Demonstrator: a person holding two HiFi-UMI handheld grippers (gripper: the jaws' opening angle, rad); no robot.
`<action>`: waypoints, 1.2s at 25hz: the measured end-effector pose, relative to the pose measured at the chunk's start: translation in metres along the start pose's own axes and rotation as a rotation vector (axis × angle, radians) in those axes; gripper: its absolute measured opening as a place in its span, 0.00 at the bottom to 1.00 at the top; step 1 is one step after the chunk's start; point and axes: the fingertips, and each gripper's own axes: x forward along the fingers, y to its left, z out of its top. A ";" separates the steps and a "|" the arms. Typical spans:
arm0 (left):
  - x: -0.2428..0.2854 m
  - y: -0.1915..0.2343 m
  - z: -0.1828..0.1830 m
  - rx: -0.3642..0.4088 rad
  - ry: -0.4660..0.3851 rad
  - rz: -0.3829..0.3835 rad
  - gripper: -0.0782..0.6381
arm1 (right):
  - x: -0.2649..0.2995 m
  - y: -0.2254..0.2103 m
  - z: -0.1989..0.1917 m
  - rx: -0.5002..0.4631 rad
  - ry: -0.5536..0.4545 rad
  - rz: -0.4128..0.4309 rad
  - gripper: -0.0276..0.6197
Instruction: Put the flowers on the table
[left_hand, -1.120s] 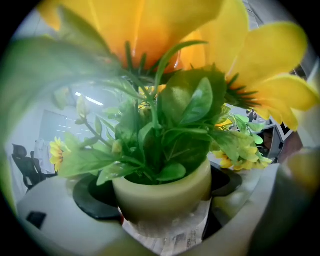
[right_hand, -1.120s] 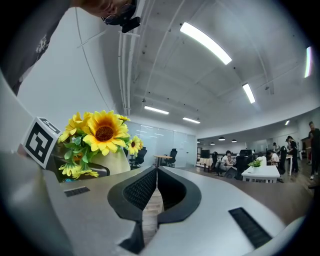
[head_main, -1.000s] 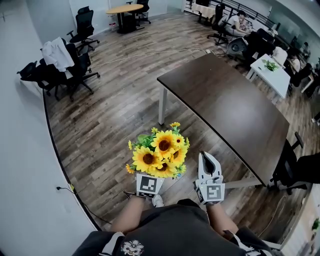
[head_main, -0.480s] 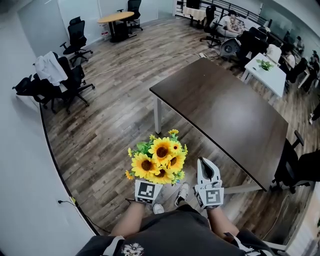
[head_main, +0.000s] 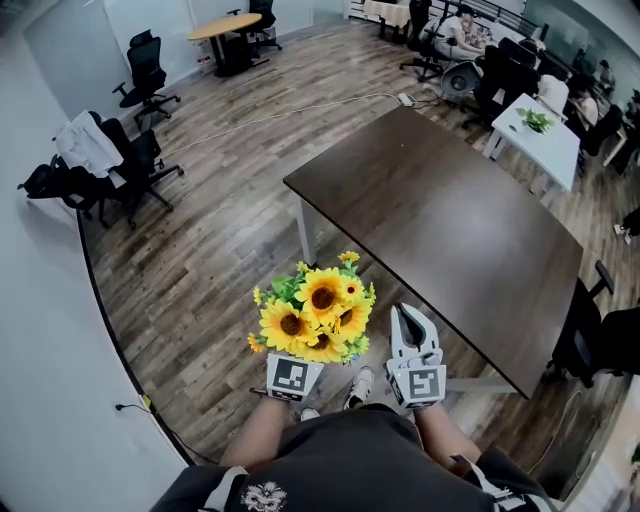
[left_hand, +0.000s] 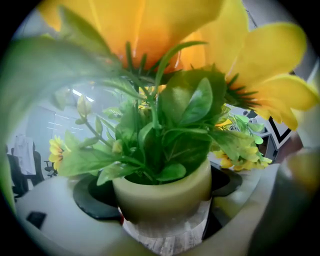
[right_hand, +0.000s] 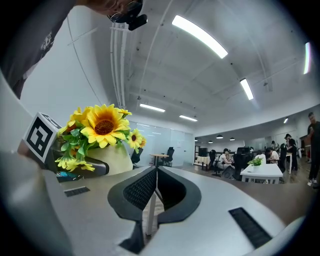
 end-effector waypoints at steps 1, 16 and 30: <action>0.009 0.000 -0.001 0.001 0.001 0.001 0.86 | 0.006 -0.007 -0.003 0.006 0.001 0.000 0.08; 0.117 -0.013 -0.005 0.024 0.042 0.009 0.86 | 0.055 -0.104 -0.034 0.074 -0.004 0.009 0.08; 0.234 0.015 -0.030 0.000 0.034 -0.148 0.86 | 0.142 -0.171 -0.063 0.068 0.067 -0.111 0.08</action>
